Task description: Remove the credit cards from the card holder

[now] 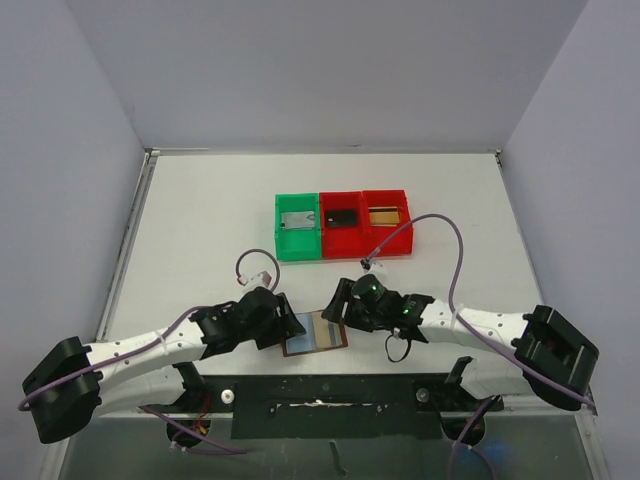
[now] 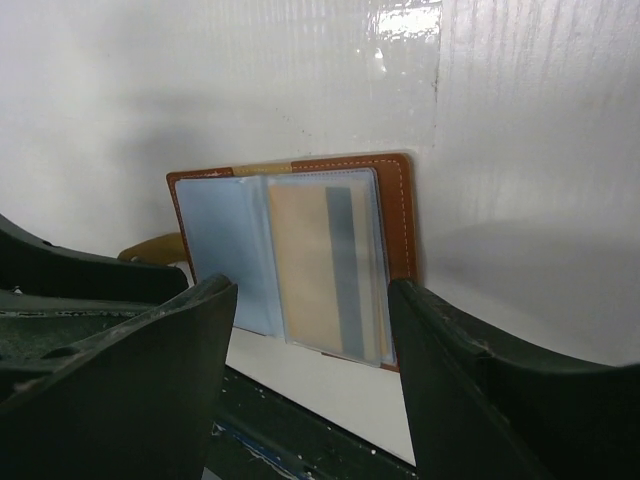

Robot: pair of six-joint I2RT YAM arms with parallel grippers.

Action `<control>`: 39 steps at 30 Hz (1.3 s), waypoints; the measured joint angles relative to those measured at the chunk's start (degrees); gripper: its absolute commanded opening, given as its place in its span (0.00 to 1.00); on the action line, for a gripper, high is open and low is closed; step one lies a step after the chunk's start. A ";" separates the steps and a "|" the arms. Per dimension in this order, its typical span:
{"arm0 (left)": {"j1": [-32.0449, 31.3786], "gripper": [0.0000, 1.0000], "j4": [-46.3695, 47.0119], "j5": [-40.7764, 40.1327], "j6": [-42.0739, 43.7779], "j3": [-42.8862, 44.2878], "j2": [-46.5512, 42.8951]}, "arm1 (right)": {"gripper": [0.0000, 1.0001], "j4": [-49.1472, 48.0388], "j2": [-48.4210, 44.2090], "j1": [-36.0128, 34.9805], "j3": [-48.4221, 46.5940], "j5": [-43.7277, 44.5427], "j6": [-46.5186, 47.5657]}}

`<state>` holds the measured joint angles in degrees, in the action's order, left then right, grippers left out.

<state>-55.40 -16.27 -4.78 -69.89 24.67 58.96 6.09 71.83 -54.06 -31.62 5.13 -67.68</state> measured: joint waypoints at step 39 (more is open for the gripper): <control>-0.02 0.46 -2.08 -1.07 4.72 0.07 3.91 | 0.50 3.61 8.35 -0.76 -5.70 -3.56 0.61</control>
<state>-55.42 -18.35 -5.85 -65.17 24.73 62.87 9.69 80.18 -54.83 -37.32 1.56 -67.07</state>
